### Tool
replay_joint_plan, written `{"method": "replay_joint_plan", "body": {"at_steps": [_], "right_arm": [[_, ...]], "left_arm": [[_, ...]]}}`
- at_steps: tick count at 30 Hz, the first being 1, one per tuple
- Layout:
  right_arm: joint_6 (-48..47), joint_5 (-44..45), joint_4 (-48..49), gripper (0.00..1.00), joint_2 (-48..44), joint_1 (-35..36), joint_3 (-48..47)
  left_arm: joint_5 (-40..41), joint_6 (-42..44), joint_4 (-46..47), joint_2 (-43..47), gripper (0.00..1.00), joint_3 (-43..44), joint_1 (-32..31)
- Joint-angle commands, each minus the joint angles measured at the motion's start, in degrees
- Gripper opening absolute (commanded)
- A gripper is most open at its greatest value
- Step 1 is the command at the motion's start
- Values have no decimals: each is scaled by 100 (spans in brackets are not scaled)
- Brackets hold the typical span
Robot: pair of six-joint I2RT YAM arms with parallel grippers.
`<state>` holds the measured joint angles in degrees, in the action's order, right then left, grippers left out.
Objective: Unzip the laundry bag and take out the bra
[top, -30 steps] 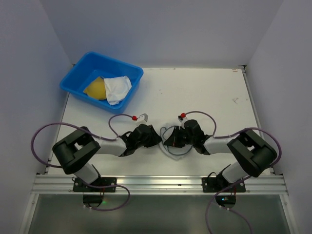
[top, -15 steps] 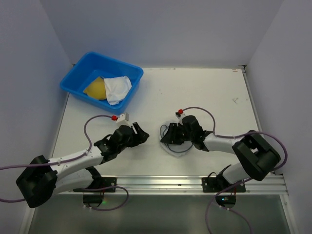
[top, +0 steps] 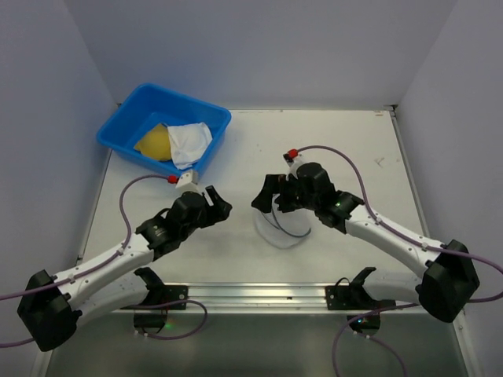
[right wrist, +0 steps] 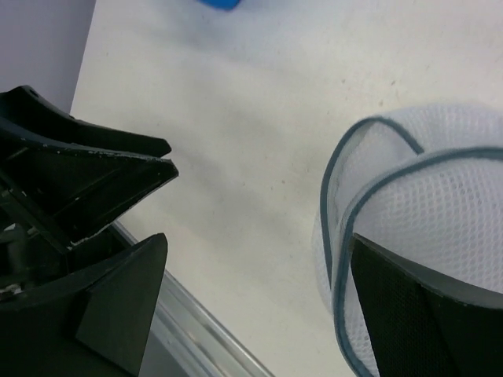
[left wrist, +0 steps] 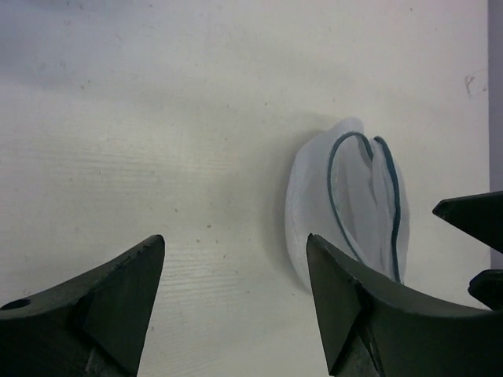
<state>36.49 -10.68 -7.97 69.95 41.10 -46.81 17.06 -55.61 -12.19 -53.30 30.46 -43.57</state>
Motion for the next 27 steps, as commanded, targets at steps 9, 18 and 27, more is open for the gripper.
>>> {"method": "replay_joint_plan", "body": {"at_steps": [9, 18, 27], "right_arm": [[-863, 1146, -1312, 99, -929, -1198, -558], [-1206, 2296, -2497, 99, -2694, -3098, -689], [-1609, 3564, -3141, 99, -4761, -3143, -1603]], "left_arm": [[79, 894, -820, 126, 95, 1040, 718], [552, 1711, -2102, 891, 100, 1901, 1439], [1440, 2458, -3579, 1963, 100, 3702, 1448]]}}
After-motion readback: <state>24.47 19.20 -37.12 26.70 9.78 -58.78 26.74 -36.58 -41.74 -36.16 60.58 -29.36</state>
